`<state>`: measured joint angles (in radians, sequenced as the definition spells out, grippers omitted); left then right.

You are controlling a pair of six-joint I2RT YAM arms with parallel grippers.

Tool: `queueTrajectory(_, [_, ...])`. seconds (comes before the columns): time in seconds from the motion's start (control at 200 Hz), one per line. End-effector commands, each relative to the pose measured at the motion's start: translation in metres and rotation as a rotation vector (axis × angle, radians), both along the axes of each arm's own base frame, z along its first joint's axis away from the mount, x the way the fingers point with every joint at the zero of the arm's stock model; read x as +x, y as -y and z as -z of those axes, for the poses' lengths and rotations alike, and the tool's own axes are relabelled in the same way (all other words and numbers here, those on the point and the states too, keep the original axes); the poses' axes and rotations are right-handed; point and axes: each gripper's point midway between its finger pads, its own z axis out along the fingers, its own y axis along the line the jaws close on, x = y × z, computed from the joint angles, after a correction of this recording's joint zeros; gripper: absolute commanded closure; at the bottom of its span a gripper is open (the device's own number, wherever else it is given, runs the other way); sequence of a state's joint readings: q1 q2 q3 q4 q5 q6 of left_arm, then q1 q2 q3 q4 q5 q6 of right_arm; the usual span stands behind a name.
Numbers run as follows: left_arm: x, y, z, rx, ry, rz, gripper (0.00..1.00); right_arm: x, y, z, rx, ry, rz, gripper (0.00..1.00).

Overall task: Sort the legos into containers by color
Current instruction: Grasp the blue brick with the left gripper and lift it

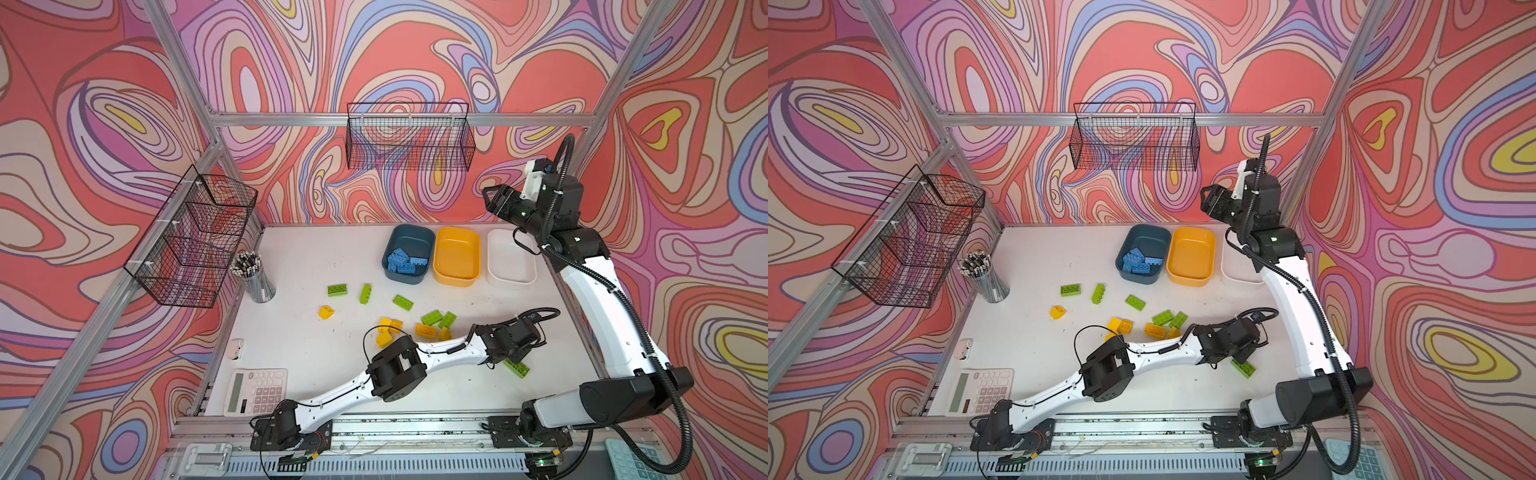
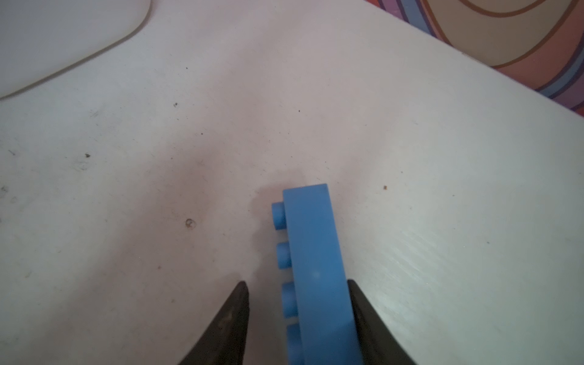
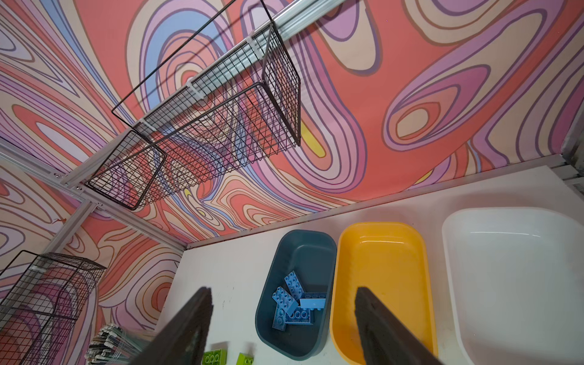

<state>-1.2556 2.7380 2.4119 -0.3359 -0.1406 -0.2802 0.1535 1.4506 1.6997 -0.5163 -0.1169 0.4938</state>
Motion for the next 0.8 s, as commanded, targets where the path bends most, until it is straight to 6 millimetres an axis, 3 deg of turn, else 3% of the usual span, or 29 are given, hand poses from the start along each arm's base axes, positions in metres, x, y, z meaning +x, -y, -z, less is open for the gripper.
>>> queueTrajectory(0.0, [-0.001, -0.008, -0.005, 0.030, 0.007, 0.005, 0.57, -0.006, 0.001, -0.007, -0.006, 0.024, -0.002, 0.25])
queueTrajectory(0.17, [-0.001, -0.010, -0.008, 0.026, 0.022, 0.001, 0.70, -0.009, 0.003, -0.001, -0.011, 0.013, 0.004, 0.25])
queueTrajectory(0.516, [0.003, -0.017, -0.031, 0.007, 0.074, 0.003, 0.78, -0.012, 0.004, 0.010, -0.023, -0.009, 0.009, 0.25])
queueTrajectory(0.636, [0.003, -0.015, -0.052, -0.044, 0.098, 0.017, 0.78, -0.013, 0.005, 0.011, -0.028, -0.008, 0.011, 0.25])
queueTrajectory(0.796, [0.004, -0.029, -0.086, -0.095, 0.094, 0.019, 0.78, -0.011, 0.004, 0.017, -0.027, -0.022, 0.007, 0.25])
